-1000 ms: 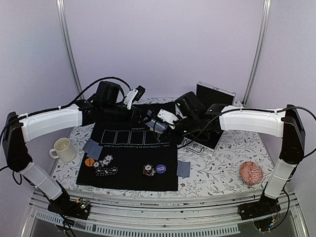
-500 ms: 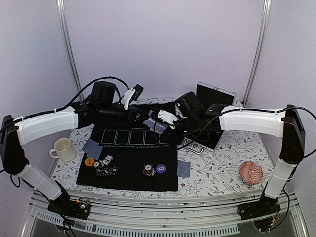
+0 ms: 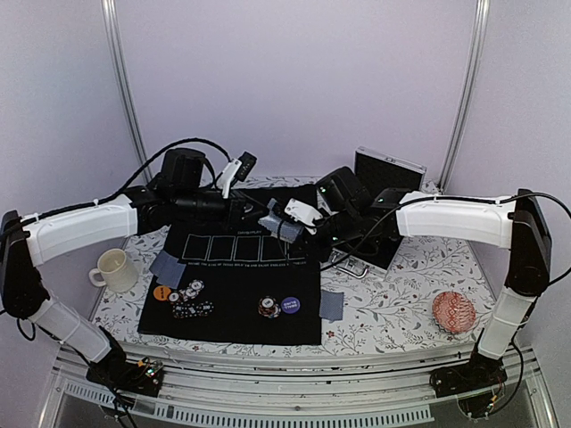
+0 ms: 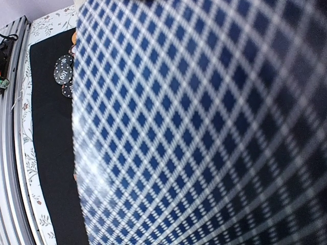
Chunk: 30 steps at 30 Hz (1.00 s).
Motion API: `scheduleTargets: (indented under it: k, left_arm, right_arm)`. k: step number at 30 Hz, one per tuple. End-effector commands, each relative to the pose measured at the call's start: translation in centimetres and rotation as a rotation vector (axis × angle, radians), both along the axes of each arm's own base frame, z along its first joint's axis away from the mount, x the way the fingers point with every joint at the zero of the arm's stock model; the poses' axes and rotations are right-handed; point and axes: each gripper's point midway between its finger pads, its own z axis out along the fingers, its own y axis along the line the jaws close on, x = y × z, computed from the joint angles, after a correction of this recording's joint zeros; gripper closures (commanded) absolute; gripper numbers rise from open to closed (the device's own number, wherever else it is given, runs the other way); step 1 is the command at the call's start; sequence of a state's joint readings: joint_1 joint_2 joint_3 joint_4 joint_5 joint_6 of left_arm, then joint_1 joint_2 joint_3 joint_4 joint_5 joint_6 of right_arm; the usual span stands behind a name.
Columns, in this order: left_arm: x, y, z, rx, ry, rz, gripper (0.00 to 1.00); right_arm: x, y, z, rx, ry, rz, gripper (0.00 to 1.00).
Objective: Distribute texas hold em gaming equipment
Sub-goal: Pick up the poker card from the face-down deck piles, then distribute the poker card in the small blind area.
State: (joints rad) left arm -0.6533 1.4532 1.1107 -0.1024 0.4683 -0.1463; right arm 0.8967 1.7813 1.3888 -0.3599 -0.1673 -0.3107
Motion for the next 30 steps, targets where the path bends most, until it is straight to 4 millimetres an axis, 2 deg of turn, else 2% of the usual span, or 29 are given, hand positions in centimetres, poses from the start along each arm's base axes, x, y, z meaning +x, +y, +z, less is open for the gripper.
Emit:
scheduleTargets:
  k: [1, 5, 12, 20, 22, 24, 26, 30]
  left_arm:
    - [0.5, 0.8, 1.3, -0.037, 0.000, 0.003, 1.00]
    - [0.2, 1.7, 2.4, -0.113, -0.005, -0.008, 1.00]
    - [0.1, 2.0, 2.5, -0.141, 0.026, -0.015, 1.00]
    - [1.9, 7.4, 5.7, -0.255, 0.006, 0.101, 1.00]
    - [2.3, 8.3, 5.2, -0.221, 0.009, 0.138, 1.00]
    - [2.6, 8.5, 3.8, -0.170, 0.038, 0.157, 1.00]
    - [2.1, 7.5, 1.7, -0.104, 0.085, 0.117, 1.00]
    - [0.0, 4.2, -2.4, 0.106, 0.090, -0.052, 1.00]
  right_arm:
    - [-0.2, -0.2, 1.4, 0.044, -0.014, 0.008, 0.63]
    - [0.0, -0.6, 1.4, 0.060, -0.003, 0.005, 0.63]
    - [0.2, -1.0, 1.5, 0.069, 0.003, -0.006, 0.63]
    - [2.6, -3.9, 1.4, 0.079, 0.022, -0.100, 0.63]
    - [3.4, -5.1, 1.1, 0.073, 0.027, -0.144, 0.64]
    - [4.4, -6.6, 1.1, 0.069, 0.035, -0.199, 0.64]
    - [5.2, -8.2, 1.1, 0.061, 0.035, -0.252, 0.64]
    - [6.6, -11.5, 1.4, 0.037, 0.032, -0.360, 0.64]
